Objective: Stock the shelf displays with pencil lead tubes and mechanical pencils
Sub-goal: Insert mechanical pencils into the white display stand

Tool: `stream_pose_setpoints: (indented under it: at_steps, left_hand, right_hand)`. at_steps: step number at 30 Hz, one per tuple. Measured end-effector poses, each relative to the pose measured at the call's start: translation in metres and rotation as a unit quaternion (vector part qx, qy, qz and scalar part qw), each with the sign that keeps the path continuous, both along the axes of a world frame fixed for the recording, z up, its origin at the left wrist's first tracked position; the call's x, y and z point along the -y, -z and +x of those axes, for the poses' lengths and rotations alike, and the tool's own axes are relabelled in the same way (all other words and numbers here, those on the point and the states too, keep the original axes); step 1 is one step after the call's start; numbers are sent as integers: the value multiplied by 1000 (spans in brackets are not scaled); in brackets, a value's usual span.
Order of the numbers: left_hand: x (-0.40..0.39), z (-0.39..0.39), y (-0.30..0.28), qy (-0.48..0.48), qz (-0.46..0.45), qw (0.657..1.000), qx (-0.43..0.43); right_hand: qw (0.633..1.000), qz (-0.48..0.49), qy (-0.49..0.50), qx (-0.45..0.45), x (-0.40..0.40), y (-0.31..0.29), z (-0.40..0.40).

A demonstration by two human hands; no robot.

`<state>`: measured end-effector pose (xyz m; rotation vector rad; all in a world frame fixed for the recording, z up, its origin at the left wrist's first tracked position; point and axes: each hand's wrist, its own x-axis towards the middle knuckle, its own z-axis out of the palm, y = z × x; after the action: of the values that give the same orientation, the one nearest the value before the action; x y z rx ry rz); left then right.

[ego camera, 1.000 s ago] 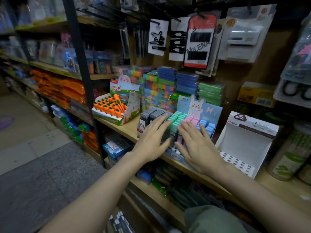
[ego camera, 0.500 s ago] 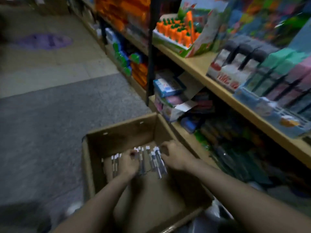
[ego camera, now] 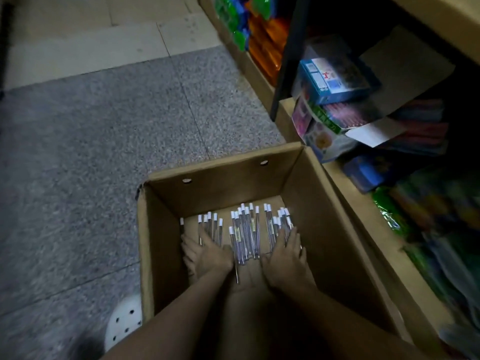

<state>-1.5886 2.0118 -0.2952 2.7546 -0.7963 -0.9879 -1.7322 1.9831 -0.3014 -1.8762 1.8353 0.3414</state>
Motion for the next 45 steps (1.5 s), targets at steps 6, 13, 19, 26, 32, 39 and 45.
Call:
stream_pose_setpoints:
  at_steps: [6,13,19,26,32,39,45]
  left_hand:
    - [3,-13,2,-31,-73,997,20]
    - [7,-5,0,-93,-78,993,1]
    - [13,-7,1,-78,-112,991,-5]
    - [26,-6,10,-103,-131,986,-29]
    - [33,-21,20,-136,-145,977,-73]
    - [25,-19,28,-144,-190,965,-109]
    - [22,-21,26,-150,-221,954,-137]
  right_hand:
    - [997,-65,-11,30,0,11,14]
    - [996,-66,26,51,13,2,-4]
    - [994,-84,60,46,24,4,5]
    - [974,-19,183,130,37,8,11]
    - [960,-23,217,177,36,11,17]
    - [964,-15,203,173,30,6,15]
    - [959,-2,216,185,30,4,17]
